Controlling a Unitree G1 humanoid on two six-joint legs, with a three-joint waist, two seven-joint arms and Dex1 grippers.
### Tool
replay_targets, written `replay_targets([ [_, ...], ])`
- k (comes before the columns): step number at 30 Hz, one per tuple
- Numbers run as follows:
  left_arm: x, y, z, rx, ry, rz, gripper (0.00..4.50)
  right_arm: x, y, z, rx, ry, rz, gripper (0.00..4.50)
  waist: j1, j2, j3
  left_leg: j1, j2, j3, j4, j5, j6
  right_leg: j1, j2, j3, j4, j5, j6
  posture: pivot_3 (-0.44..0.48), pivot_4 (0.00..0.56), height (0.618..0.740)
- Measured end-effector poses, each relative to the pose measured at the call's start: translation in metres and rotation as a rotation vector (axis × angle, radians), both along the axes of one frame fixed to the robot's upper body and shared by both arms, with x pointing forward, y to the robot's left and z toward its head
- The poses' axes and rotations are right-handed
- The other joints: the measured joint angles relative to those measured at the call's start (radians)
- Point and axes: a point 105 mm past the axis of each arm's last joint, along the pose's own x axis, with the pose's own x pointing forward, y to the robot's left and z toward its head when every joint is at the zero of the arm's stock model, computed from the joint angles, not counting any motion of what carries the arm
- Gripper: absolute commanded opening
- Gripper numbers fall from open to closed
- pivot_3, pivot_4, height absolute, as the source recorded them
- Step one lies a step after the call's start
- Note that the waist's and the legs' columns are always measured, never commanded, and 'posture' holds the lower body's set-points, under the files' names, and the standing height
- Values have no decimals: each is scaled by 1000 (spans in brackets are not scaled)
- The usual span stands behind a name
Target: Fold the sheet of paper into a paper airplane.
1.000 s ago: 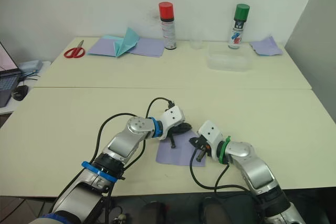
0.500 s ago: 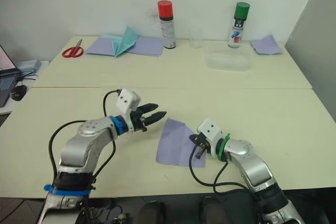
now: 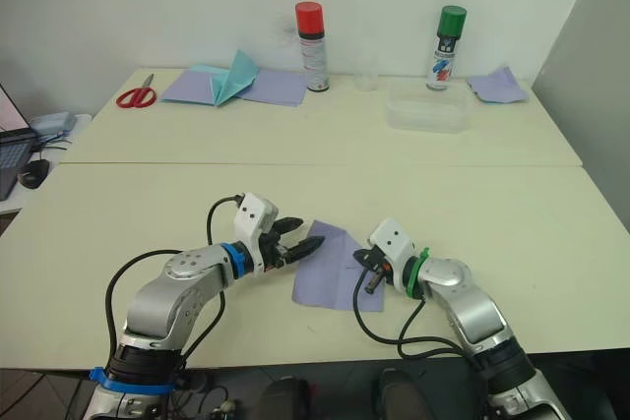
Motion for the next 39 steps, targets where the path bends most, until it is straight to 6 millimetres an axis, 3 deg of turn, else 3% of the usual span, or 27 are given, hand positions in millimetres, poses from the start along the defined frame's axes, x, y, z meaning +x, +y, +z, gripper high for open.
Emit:
replay_targets([
  [8, -3, -6, -5, 16, 3, -43, 169, 0, 1, 0, 4, -1, -1, 0, 0, 0, 0, 0, 0, 0, 0, 0, 0, 0, 0, 0, 0, -1, -1, 0, 150, 740],
  [9, -3, -7, -5, 21, -3, -51, 32, 0, 1, 0, 4, -1, -2, 0, 0, 0, 0, 0, 0, 0, 0, 0, 0, 0, 0, 0, 0, -1, -1, 0, 150, 740],
  [14, -9, -12, -3, 64, -32, -139, 32, 0, 1, 0, 4, -1, -2, 0, 0, 0, 0, 0, 0, 0, -1, 0, 0, 0, 0, 0, 0, -1, -1, 0, 150, 740],
  [21, -22, -20, -15, 258, -105, -306, 32, 0, 1, 1, 5, -2, -1, 0, 0, 0, 0, 0, 1, 0, -2, 0, 0, -1, 0, 1, -1, -1, -3, 0, 150, 740],
  [39, -10, -31, -22, 422, -196, -410, 32, 1, -4, 2, -10, 18, -26, 0, 2, 0, 0, 0, 0, -1, -1, 0, 0, 0, -5, 0, -1, -1, -2, 0, 150, 740],
])
